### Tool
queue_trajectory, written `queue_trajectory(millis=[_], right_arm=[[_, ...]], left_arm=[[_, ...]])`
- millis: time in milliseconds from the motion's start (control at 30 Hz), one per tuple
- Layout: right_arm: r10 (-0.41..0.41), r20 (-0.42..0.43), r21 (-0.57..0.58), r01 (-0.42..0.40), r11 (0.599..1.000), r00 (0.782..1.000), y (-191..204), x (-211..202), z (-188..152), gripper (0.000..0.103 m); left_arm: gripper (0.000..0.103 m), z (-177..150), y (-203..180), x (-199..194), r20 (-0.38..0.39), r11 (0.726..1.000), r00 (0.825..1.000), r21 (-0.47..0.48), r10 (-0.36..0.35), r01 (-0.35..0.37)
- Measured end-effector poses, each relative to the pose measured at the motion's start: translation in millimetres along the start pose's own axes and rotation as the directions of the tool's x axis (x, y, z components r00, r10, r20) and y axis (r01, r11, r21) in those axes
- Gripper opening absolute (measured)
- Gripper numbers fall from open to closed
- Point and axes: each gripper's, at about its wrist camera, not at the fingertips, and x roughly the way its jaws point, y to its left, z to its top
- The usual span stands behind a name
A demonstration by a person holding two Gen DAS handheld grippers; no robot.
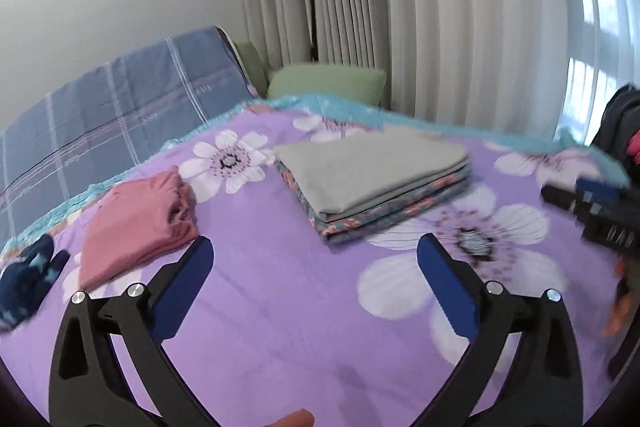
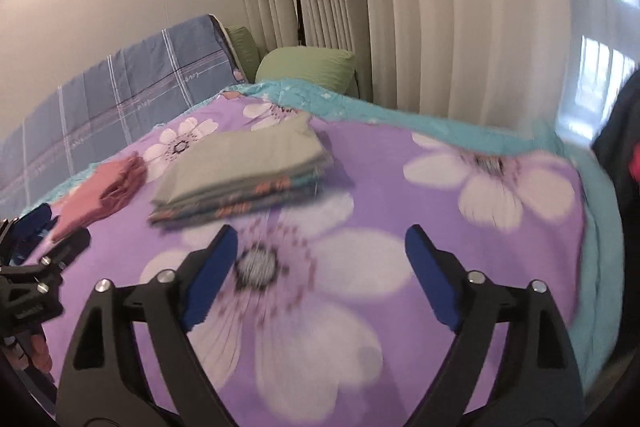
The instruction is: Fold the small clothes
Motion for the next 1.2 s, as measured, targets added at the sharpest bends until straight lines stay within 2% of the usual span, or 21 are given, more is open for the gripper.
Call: queue_trajectory(millis=[100, 267, 367, 467, 733, 900, 1200], right_arm=[[0.028, -0.012, -0.03, -0.029, 0.999, 1.0, 3.6, -21.3, -5.4, 0.091], [-0.042, 0.042, -0.124, 0.047, 0.991, 0.998, 23.2, -60.5, -9.0, 0.093], [-0.018, 0.041, -0.145, 0.024, 0.989, 0.999, 31.5, -79.3, -13.3, 0.093], [-0.006, 0.041, -0.137, 0.012, 0.99, 0.999, 35.7, -94.9, -15.2, 0.093], [-0.001, 0.044, -0.115, 0.006, 0.993, 0.999, 42.4, -117.1, -17.7, 0.094], [0.003, 0.057, -0.132, 0.004, 0.991, 0.998, 50.0, -126.0, -20.8, 0.094], [-0.005, 0.05, -0.114, 0.011, 0.993, 0.999, 54.1, -127.1, -26.4, 0.095]], left_arm=[[0.102, -0.2, -8.4, -34.8, 0.019, 1.0, 1.0, -0.007, 0.024, -0.024], [0.102, 1.7, -17.6, -84.8, 0.073, 0.999, 0.997, -0.022, 0.031, -0.03], [0.102, 1.3, -22.0, -103.3, 0.087, 0.999, 0.996, -0.022, 0.029, -0.027], [0.102, -3.1, -30.8, -120.8, 0.093, 0.999, 0.995, 0.016, 0.047, -0.048], [0.102, -18.4, -34.1, -138.2, 0.073, 0.998, 0.996, 0.024, 0.048, -0.05], [0.102, -27.3, -27.8, -141.1, 0.048, 1.0, 0.999, -0.015, 0.018, -0.017], [0.102, -34.8, -25.7, -141.7, 0.025, 1.0, 1.0, -0.008, 0.009, -0.009]])
